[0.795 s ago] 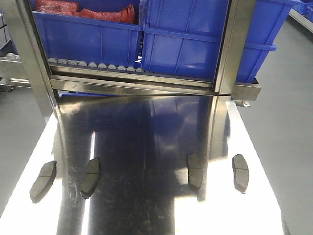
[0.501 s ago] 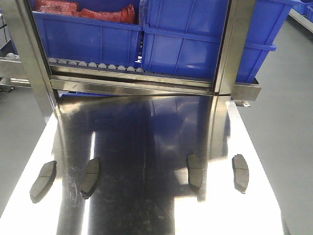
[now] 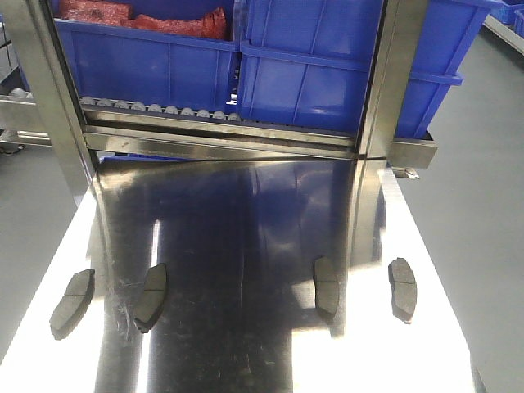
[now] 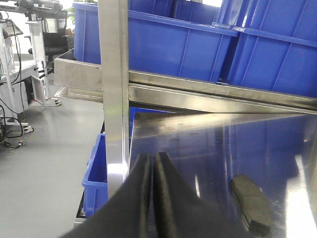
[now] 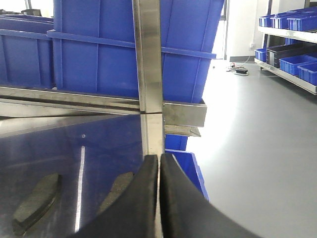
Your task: Move and align brake pads A on conveyor
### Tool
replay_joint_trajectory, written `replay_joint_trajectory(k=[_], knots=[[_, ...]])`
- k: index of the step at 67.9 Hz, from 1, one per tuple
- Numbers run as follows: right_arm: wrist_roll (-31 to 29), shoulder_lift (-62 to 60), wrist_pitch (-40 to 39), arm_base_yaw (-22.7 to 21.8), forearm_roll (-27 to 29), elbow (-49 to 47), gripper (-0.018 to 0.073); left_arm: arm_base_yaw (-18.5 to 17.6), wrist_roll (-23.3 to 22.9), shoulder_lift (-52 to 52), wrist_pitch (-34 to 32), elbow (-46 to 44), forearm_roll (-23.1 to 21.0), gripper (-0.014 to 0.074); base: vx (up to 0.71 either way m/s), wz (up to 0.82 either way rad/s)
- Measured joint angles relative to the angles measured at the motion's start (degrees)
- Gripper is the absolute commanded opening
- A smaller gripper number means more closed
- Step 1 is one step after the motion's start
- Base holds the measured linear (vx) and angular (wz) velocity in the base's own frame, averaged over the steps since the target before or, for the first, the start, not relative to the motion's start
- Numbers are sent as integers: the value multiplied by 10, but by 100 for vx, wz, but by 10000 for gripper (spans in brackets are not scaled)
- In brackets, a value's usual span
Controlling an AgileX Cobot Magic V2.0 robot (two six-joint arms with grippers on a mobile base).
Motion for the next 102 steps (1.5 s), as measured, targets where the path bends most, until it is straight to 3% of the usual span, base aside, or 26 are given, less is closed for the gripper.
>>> replay_joint_trajectory(k=[41,58,78,102], knots=[[0,0,0,0,0,0,-11,0,8,0,-8,0,2,-6,0,0],[0,0,0,0,0,0,-11,0,9,0,-109,-5,1,-6,0,0],[0,0,0,0,0,0,-11,0,9,68,-4,-155,0,-6,0,0],[0,0,0,0,0,0,-11,0,6,282,275,-306,-7,-6,0,0]])
